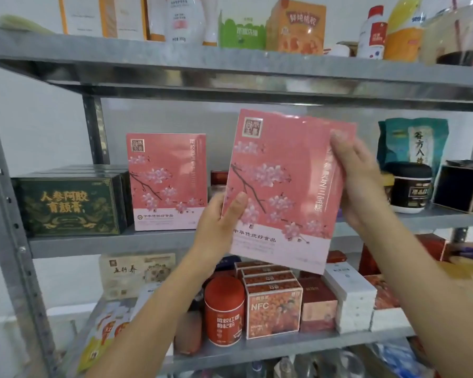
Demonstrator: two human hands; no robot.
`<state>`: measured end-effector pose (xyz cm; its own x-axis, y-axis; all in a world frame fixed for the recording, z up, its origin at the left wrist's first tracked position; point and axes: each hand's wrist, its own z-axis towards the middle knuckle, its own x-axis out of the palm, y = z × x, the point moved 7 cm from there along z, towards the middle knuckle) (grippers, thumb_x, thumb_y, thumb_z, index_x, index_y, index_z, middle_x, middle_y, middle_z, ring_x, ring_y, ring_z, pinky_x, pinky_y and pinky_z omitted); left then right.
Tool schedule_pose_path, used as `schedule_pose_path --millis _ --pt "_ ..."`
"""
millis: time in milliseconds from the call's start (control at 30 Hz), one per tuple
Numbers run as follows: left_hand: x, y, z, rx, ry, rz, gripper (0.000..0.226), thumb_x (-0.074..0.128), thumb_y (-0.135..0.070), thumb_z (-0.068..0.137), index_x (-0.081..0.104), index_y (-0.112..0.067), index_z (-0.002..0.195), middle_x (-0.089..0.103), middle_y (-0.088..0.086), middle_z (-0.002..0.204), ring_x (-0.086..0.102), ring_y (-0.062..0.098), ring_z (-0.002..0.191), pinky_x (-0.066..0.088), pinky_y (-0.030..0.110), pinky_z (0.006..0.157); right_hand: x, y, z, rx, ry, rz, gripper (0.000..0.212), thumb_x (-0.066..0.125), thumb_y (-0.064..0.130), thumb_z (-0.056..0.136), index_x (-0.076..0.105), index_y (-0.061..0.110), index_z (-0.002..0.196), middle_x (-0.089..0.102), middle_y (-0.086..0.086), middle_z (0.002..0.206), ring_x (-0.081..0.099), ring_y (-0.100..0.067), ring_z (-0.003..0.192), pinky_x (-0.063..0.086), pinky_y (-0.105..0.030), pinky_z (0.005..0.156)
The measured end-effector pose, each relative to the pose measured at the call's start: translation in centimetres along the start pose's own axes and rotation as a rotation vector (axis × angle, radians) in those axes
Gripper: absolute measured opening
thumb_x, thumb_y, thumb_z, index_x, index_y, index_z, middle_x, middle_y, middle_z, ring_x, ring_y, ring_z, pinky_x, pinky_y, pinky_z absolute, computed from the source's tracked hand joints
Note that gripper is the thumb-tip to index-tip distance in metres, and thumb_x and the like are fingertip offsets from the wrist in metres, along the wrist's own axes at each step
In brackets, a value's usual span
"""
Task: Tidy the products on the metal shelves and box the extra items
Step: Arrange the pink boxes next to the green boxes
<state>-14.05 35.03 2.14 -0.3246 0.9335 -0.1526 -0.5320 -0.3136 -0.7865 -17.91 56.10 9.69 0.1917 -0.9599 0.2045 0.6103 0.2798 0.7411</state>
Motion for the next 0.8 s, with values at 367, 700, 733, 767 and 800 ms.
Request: schedule_pose_path --millis 367,700,733,767,800 --pt "-0.9 7.3 -6.0 -0.468 -0.088 0.011 0.064 0.046 -0.077 0.069 0.060 -0.017 0.088 0.066 -0.011 0.057 0.063 0.001 0.051 0.042 0.014 0.044 -0.2 -14.4 -13.8 0.612 0.100 0.082 0.080 0.097 0.025 0.041 0.061 0.021 0.112 0.076 -0.002 0.095 0.074 -0.021 0.084 0.058 -0.028 0.061" --pt "4.4 4.6 -10.5 -0.373 0.162 -0.241 0.119 0.080 -0.066 0.056 0.017 -0.037 0.153 0.055 -0.022 0.136 0.058 -0.004 0.116 0.054 0.024 0.093 2.9 -12.1 -18.0 0.266 0.041 -0.807 0.070 0.078 0.040 0.076 0.033 0.045 0.129 0.051 0.027 0.101 0.056 0.000 0.092 0.052 -0.024 0.087" --pt "4.2 4.8 -10.4 -0.354 0.123 -0.262 0.111 0.083 -0.056 0.057 0.028 -0.032 0.149 0.063 -0.021 0.125 0.062 -0.003 0.110 0.056 0.021 0.085 3.5 -12.3 -18.7 0.284 0.096 -0.759 0.078 0.079 0.044 0.073 0.028 0.051 0.132 0.049 0.031 0.110 0.053 0.002 0.103 0.048 -0.026 0.097" --pt "3.5 4.9 -10.1 -0.343 0.053 -0.254 0.098 0.086 -0.049 0.057 0.040 -0.030 0.141 0.069 -0.020 0.114 0.066 0.001 0.104 0.057 0.019 0.078 4.0 -12.7 -19.4 0.306 0.147 -0.683 0.081 0.077 0.052 0.069 0.027 0.055 0.133 0.048 0.038 0.116 0.051 0.006 0.110 0.042 -0.024 0.102" --pt "2.8 5.1 -9.8 -0.351 -0.019 -0.245 0.085 0.089 -0.044 0.058 0.048 -0.030 0.132 0.071 -0.017 0.107 0.068 0.005 0.099 0.057 0.020 0.074 4.4 -13.0 -20.2 0.341 0.210 -0.604 0.085 0.070 0.061 0.063 0.028 0.057 0.137 0.047 0.044 0.122 0.049 0.012 0.116 0.038 -0.020 0.104"
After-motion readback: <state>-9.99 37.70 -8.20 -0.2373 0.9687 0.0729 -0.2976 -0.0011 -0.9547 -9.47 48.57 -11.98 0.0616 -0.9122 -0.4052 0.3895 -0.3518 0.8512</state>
